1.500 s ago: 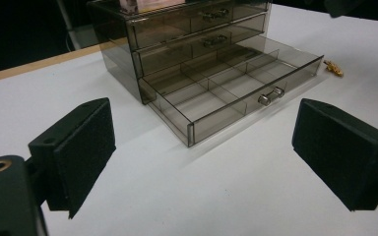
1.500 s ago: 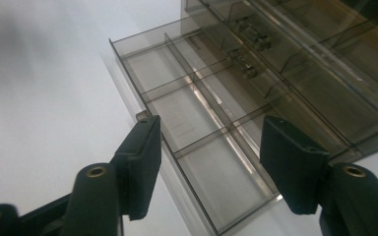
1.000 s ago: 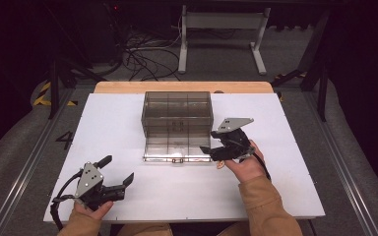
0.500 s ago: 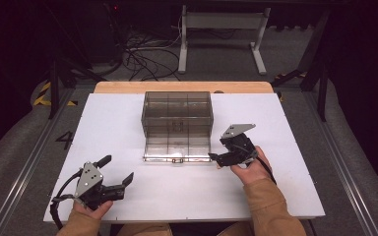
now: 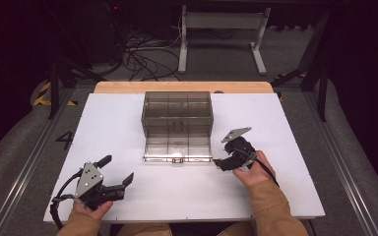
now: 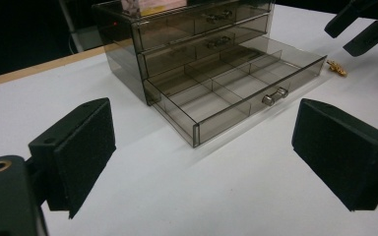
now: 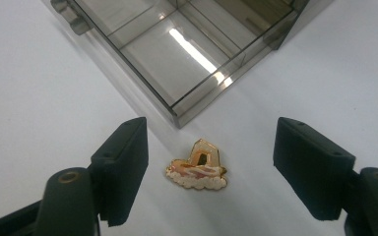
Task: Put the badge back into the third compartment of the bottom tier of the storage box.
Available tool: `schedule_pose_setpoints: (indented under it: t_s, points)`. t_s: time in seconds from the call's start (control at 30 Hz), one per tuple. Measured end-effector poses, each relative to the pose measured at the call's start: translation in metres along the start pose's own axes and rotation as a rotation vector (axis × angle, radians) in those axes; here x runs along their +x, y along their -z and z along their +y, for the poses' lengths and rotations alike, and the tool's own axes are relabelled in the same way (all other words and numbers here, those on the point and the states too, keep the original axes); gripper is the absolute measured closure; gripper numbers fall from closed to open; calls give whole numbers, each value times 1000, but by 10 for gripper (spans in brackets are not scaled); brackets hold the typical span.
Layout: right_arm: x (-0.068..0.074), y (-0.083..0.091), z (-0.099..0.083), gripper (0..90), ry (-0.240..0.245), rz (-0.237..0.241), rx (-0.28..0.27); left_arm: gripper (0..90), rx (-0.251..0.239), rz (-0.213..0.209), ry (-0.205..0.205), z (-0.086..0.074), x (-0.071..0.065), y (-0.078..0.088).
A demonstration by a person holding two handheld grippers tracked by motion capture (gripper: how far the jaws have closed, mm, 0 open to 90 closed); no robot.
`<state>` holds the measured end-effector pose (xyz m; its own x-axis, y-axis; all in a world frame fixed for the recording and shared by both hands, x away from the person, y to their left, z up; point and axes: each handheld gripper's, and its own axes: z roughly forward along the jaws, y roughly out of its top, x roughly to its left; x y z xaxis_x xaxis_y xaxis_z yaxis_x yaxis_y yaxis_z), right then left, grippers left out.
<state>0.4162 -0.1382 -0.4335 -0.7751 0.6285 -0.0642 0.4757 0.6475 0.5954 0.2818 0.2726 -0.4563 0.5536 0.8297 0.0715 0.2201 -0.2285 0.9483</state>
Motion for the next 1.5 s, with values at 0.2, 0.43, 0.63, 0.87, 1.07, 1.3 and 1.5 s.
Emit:
schedule_pose_setpoints:
  t_s: [0.2,0.43,0.63,0.87,1.07,1.3,1.5]
  points:
    - [-1,-5,-2,305,0,1,38,97,3,-1,0,0,0,0]
    - [0,-13,-5,305,-1,2,79,97,3,-1,0,0,0,0]
    - [1,-20,-7,318,4,1,110,97,4,-2,-1,0,0,0]
    - [3,-24,-7,352,19,2,120,97,5,-3,-1,0,0,-1]
    - [3,-24,-7,394,23,-1,112,97,7,-3,1,0,-1,-1]
    - [1,-24,-8,504,9,29,101,97,6,-3,1,0,-1,-1]
    - [2,-24,-8,537,3,19,105,97,5,-3,0,0,-1,-1]
